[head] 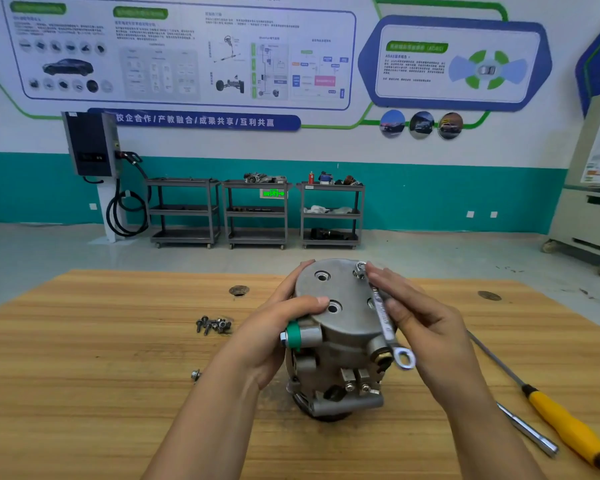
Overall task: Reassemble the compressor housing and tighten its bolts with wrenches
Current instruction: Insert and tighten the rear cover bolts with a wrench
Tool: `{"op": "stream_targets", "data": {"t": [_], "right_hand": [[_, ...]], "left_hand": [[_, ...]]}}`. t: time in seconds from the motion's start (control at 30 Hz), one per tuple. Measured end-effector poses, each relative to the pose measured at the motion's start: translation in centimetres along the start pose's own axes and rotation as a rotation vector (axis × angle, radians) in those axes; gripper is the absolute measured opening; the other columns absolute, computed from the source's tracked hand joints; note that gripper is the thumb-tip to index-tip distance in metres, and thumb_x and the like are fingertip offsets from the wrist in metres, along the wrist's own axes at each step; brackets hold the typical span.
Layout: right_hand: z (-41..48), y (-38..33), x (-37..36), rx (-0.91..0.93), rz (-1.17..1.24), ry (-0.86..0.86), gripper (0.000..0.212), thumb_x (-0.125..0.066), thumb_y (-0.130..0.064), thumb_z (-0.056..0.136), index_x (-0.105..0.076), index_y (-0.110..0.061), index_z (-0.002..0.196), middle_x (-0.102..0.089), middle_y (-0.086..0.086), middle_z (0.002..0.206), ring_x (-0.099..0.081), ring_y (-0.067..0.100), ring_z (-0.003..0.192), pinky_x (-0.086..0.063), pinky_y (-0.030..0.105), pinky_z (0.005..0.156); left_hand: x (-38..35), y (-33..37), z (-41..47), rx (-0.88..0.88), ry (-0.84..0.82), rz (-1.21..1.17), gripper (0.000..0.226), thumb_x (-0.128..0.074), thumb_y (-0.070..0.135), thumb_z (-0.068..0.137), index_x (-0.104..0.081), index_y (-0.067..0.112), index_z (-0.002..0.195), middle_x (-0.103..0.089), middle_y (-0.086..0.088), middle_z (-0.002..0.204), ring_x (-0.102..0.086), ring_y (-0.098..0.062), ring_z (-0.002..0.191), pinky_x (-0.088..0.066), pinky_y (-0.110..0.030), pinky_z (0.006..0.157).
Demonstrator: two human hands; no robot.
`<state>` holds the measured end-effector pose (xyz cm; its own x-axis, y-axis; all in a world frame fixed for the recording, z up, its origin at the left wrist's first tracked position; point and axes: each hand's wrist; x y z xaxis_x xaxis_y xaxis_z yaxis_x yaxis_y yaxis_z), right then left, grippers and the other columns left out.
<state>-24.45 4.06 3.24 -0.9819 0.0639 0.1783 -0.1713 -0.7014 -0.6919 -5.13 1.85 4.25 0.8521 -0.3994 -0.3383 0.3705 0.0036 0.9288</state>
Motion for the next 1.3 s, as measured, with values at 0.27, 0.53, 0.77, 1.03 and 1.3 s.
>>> {"op": "stream_targets", "data": {"t": [0.27,0.53,0.77,1.03,1.3], "right_hand": [[4.2,-2.8,-2.6,-0.01,-0.474,0.04,0.016,-0.072,-0.035,0.072,-0.057,-0.039,0.073,-0.057,-0.025,0.086,-0.04,0.006,0.097,-0.034,0.03,0.087],[7.5,-1.9,-2.1,-0.288,-0.463,-0.014,0.022,-0.063,-0.032,0.087,-0.059,-0.024,0.107,-0.053,-0.009,0.075,-0.053,0.02,0.093,-0.044,0.044,0.085],[6.9,0.0,-0.7,-0.613,0.327,0.174,0.008,-0.066,-0.011,0.082,-0.066,-0.017,0.088,-0.07,0.005,0.09,-0.067,0.019,0.077,-0.052,0.029,0.063],[2.2,2.1,-1.4,-0.247,0.652,0.237,0.016,-0.059,-0.016,0.078,-0.071,-0.021,0.087,-0.07,0.004,0.108,-0.066,0.02,0.101,-0.056,0.031,0.081],[0.5,0.4,1.0,-0.043,-0.029,-0.093,0.035,-0.052,-0.026,0.091,-0.059,-0.032,0.125,-0.06,-0.018,0.126,-0.049,-0.002,0.121,-0.039,0.009,0.092]], "left_hand": [[-0.3,-0.2,-0.2,-0.019,0.015,0.035,0.063,-0.07,0.008,0.067,-0.056,0.022,0.127,-0.073,-0.008,0.102,-0.071,-0.022,0.087,-0.055,-0.027,0.064],[-0.6,0.0,-0.4,-0.034,0.0,0.04,0.065,-0.068,0.01,0.065,-0.056,0.031,0.126,-0.072,-0.007,0.104,-0.071,-0.022,0.086,-0.055,-0.026,0.061],[-0.6,-0.1,-0.3,-0.017,0.027,0.017,0.066,-0.071,0.009,0.064,-0.058,0.033,0.124,-0.073,-0.003,0.1,-0.071,-0.022,0.087,-0.055,-0.025,0.061],[-0.5,0.0,-0.4,-0.013,0.034,0.017,0.07,-0.076,0.008,0.064,-0.057,0.033,0.126,-0.069,-0.007,0.111,-0.071,-0.024,0.09,-0.055,-0.027,0.063],[0.3,-0.2,-0.4,-0.017,0.028,0.019,0.07,-0.074,0.013,0.06,-0.058,0.034,0.125,-0.068,-0.007,0.115,-0.068,-0.027,0.098,-0.056,-0.034,0.076]]}}
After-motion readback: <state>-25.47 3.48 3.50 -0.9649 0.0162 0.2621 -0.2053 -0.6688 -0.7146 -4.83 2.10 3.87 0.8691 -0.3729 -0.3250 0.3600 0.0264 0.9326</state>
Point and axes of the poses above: each hand's wrist, its own z-axis towards the middle knuckle, its own x-axis out of the back of the hand, y = z × x
